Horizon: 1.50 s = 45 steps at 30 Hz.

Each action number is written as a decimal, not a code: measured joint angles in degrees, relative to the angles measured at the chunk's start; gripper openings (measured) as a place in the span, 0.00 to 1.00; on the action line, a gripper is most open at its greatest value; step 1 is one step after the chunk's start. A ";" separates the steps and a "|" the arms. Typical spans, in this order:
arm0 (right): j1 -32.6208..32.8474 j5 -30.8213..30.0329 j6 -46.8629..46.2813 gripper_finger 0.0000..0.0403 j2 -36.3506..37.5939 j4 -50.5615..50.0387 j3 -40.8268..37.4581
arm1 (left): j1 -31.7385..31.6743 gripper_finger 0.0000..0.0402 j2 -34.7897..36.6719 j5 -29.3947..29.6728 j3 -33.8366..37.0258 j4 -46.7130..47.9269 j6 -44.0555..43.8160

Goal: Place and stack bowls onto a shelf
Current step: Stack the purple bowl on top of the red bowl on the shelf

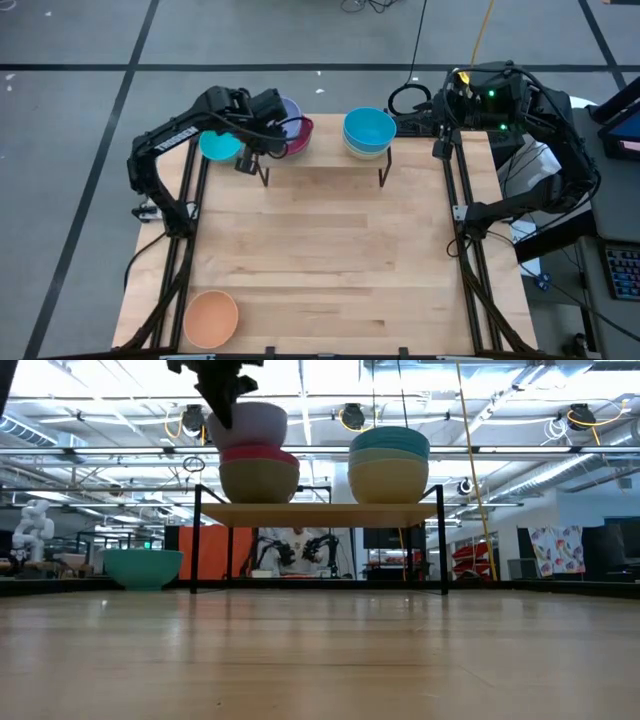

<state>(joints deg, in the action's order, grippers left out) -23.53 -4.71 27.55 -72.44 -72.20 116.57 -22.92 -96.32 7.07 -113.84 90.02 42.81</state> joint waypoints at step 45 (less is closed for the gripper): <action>0.00 0.00 2.10 0.29 0.00 -0.04 0.00 | -0.17 0.04 -4.73 2.91 0.02 -4.41 -10.36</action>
<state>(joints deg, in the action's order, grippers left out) -23.53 -4.71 29.65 -72.44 -72.25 116.57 -23.09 -101.06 9.98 -113.82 85.60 32.45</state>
